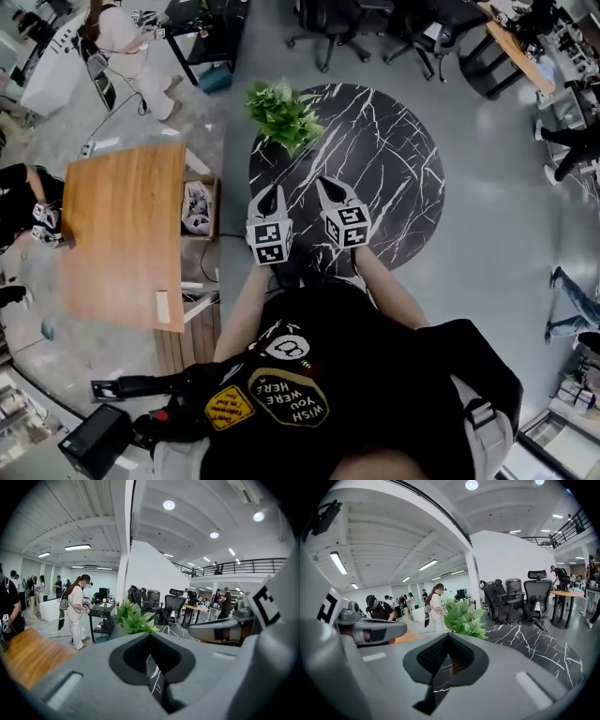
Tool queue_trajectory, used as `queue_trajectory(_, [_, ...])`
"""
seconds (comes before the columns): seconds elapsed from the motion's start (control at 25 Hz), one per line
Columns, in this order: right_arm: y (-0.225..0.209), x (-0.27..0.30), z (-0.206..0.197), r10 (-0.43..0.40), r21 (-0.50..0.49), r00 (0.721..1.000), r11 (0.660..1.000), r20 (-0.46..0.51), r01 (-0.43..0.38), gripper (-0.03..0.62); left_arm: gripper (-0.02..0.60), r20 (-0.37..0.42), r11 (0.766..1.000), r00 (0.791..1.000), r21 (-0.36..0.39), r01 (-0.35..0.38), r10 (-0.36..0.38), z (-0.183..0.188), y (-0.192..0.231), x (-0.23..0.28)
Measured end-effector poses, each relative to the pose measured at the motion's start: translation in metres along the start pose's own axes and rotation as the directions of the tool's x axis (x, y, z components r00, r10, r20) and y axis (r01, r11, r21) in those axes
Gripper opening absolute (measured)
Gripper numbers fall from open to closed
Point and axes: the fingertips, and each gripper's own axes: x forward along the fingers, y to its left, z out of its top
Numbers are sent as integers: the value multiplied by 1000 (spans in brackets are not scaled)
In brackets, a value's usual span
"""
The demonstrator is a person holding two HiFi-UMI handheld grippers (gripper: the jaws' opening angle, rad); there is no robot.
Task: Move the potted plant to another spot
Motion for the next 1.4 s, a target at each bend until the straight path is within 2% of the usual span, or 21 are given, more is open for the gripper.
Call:
queue_trajectory(0.16, [11,-9,15,11,-28,1000,1000,24,-11,2,5,44,1000,999,14,-5,5,20,-7,-5])
queue_trajectory(0.44, [21,-19,12,10,-28,999,1000,36,-9,2,5,77,1000,997,23,-20,19,31,-4,-20])
queue_trajectory(1.4, [22,-30,19,21,-33,999,999,49,-20,2,5,76,1000,997,26,10,-12,30,-24,-22])
